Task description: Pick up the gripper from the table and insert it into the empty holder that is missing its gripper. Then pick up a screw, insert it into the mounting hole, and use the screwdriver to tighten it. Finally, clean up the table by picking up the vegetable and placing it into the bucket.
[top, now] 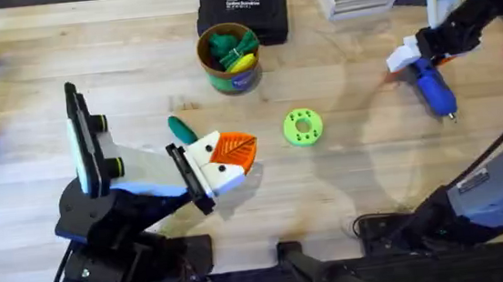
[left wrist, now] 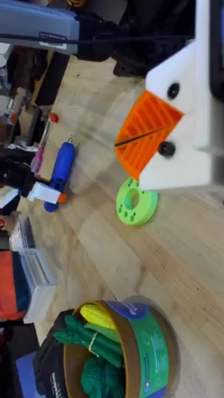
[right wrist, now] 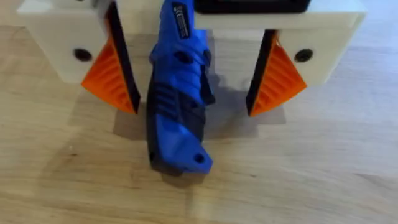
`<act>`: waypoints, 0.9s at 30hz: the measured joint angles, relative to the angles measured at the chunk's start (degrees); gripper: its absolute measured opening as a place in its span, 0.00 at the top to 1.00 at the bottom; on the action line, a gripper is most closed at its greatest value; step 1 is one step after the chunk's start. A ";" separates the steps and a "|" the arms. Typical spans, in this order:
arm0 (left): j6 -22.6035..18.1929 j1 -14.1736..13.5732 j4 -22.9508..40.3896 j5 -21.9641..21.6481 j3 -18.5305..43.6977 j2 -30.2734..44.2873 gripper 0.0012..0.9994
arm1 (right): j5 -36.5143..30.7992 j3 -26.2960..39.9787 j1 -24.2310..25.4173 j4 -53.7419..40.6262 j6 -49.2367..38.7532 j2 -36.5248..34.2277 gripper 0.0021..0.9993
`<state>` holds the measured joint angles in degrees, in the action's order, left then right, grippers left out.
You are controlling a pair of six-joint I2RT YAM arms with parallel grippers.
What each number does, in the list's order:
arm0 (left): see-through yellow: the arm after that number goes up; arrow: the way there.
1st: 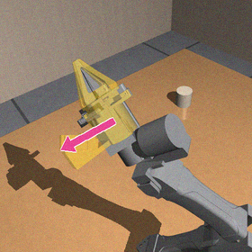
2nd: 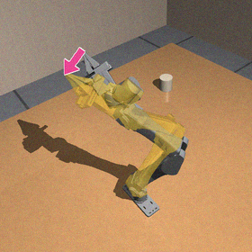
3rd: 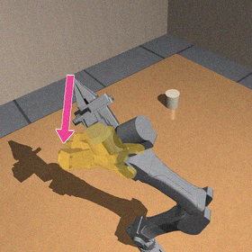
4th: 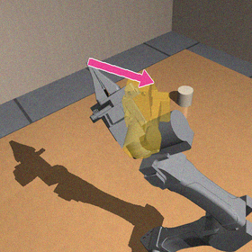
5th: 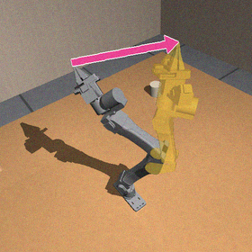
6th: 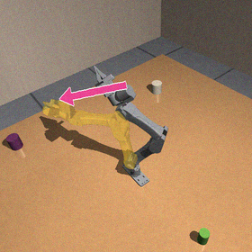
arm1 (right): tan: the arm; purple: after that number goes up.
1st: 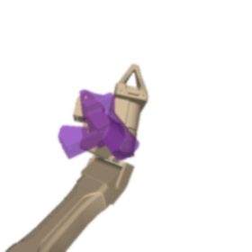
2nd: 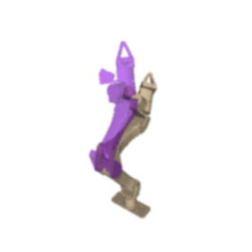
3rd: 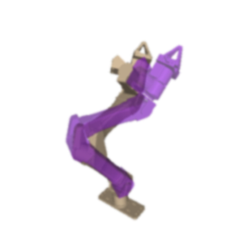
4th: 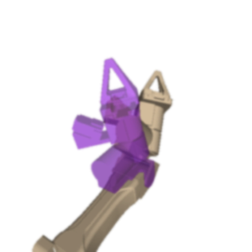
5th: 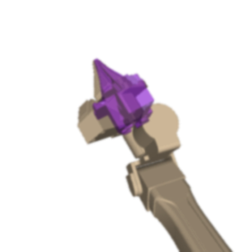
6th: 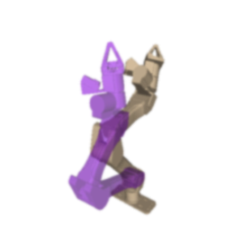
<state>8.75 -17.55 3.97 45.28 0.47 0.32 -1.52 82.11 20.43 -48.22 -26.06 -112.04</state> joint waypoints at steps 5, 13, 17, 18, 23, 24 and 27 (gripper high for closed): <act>0.00 -0.01 0.00 0.00 0.00 -0.02 1.00 | -0.17 0.02 0.00 1.09 -4.01 -0.43 0.01; 0.00 -0.01 0.00 -0.01 0.00 -0.01 1.00 | -0.16 0.03 0.00 -1.27 -9.07 -1.02 0.02; 0.00 -0.01 0.00 -0.01 0.00 0.00 1.00 | 0.04 0.96 -0.01 -1.75 -10.02 -1.97 0.05; 0.00 -0.01 0.00 -0.02 0.00 0.00 1.00 | 0.11 1.09 -0.02 -1.71 -10.10 -2.07 0.06; 0.00 -0.01 0.00 0.00 0.00 -0.02 1.00 | 0.07 1.27 -0.04 -1.18 -10.74 -2.24 0.28; 0.00 -0.01 0.00 0.00 0.00 0.00 1.00 | 0.04 1.27 -0.04 -1.10 -10.95 -2.24 0.37; 0.00 -0.01 0.00 -0.02 0.00 -0.02 1.00 | 0.04 1.37 -0.04 -1.03 -11.38 -2.35 0.54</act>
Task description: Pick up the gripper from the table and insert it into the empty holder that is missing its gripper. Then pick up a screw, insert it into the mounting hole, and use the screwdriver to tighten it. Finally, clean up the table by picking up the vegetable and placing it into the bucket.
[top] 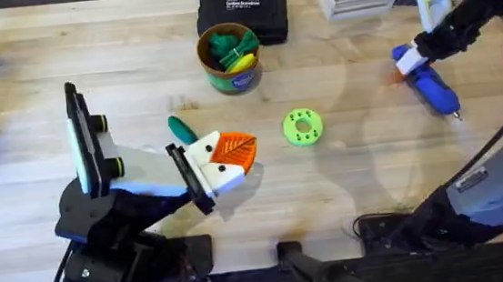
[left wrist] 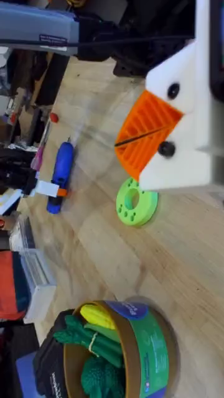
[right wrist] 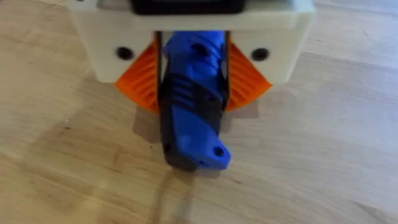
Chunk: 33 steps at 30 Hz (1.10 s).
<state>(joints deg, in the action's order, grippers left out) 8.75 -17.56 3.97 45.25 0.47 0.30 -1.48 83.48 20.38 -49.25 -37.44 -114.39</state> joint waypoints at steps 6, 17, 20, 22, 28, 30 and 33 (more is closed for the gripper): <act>0.00 0.00 0.00 0.00 0.00 0.00 1.00 | -0.32 0.03 0.00 0.74 -0.34 -0.22 0.78; 0.00 0.00 0.00 0.02 0.00 0.00 1.00 | -0.41 0.09 0.00 0.38 1.10 0.12 0.79; 0.00 0.00 0.00 0.02 0.00 0.02 1.00 | -0.39 0.07 0.00 -0.33 2.38 1.52 0.79; 0.00 0.00 0.00 0.02 0.00 0.02 1.00 | -0.34 0.07 0.00 -0.24 3.31 3.77 0.79; 0.00 0.00 0.00 0.02 0.00 0.02 1.00 | -0.19 0.07 0.00 -0.37 6.83 15.52 0.79; 0.00 0.00 0.00 0.01 0.00 0.01 1.00 | -0.19 0.07 0.00 -0.62 8.31 19.81 0.80; 0.00 0.00 0.00 0.00 0.00 0.01 1.00 | -0.19 0.07 0.00 -1.78 10.36 25.56 0.80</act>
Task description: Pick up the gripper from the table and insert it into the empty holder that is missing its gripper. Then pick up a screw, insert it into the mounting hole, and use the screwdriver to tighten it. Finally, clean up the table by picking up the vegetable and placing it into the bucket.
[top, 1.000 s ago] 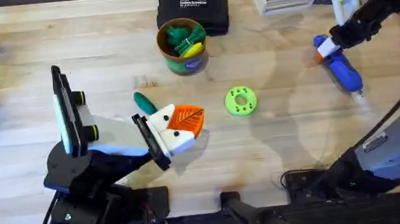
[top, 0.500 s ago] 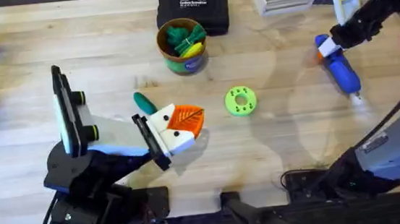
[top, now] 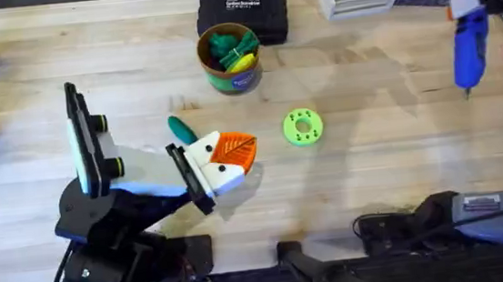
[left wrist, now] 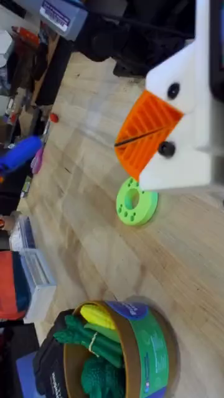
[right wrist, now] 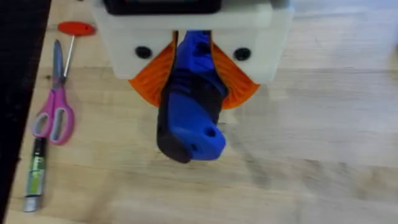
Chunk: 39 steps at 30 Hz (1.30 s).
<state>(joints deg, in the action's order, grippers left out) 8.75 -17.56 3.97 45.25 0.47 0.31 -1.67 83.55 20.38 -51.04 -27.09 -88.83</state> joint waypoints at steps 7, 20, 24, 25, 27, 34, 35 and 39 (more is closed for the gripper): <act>0.00 0.00 0.00 0.02 0.00 -0.02 1.00 | 0.26 -2.71 0.00 -2.70 3.56 11.38 0.80; 0.00 0.00 0.00 0.02 0.00 0.00 1.00 | 9.25 -29.19 -1.82 7.65 11.98 41.69 0.81; 0.00 0.00 0.00 0.02 0.00 0.00 1.00 | 13.17 -35.77 -7.42 15.00 18.22 49.24 0.81; 0.00 0.00 0.00 0.01 0.00 -0.01 1.00 | 13.73 -37.27 -9.18 17.47 20.06 50.84 0.81; 0.00 0.00 0.00 0.02 0.00 0.00 1.00 | 14.53 -40.56 -13.46 23.73 23.90 53.81 0.81; 0.00 0.00 0.00 0.02 0.00 0.00 1.00 | 15.75 -49.77 -29.95 47.36 34.41 55.94 0.81; 0.00 0.00 0.00 0.00 0.00 0.00 1.00 | 15.93 -50.60 -32.41 50.31 35.32 55.37 0.82; 0.00 0.00 0.00 0.00 0.00 -0.01 1.00 | 16.02 -51.71 -41.53 62.03 37.67 51.33 0.82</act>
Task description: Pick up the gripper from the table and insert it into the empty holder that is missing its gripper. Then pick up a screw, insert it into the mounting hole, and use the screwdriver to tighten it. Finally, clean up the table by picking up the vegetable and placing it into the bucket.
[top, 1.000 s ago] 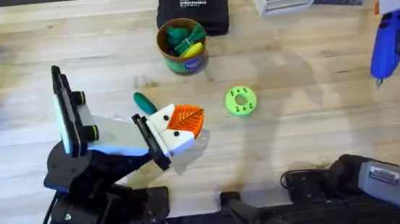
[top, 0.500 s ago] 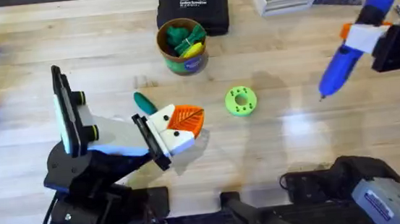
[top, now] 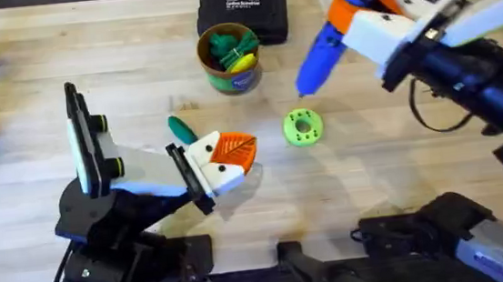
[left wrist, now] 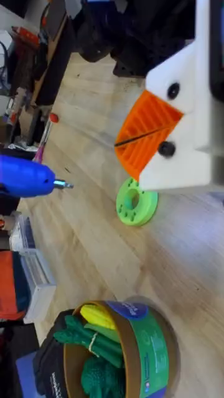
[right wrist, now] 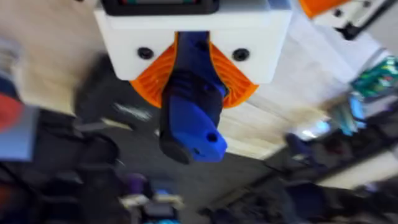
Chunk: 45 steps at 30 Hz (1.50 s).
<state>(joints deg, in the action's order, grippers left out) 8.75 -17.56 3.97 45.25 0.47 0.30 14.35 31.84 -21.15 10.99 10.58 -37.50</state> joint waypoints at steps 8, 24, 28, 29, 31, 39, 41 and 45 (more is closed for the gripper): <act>0.00 0.00 0.00 0.02 0.00 0.02 1.00 | 0.18 -0.01 -12.62 25.84 1.40 -9.33 0.82; -0.02 0.00 0.00 0.02 0.00 0.02 1.00 | 0.77 -0.01 -25.82 34.97 1.47 -17.30 0.82; 0.00 0.00 0.00 0.02 0.00 0.01 1.00 | 0.89 -0.01 -27.30 34.88 1.45 -17.88 0.83; 0.00 0.00 0.00 0.02 0.00 0.02 1.00 | 1.00 -0.01 -27.43 34.88 1.45 -18.03 0.83; 0.00 0.00 0.00 0.00 0.00 0.02 1.00 | 1.01 -0.01 -27.53 34.88 1.43 -18.27 0.83; 0.00 0.00 0.00 0.02 0.00 0.01 1.00 | 1.02 -0.01 -29.54 34.86 1.40 -19.67 0.83; 0.00 0.00 0.00 0.02 0.00 0.00 1.00 | 1.05 -0.01 -29.72 34.86 1.40 -19.80 0.83; 0.00 0.00 0.00 0.01 0.00 0.01 1.00 | 0.99 -0.01 -29.70 34.88 1.06 -19.80 0.83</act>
<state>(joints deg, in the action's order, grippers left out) 8.75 -17.56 3.97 45.26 0.47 0.30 15.33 31.83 -50.85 45.87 11.65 -57.30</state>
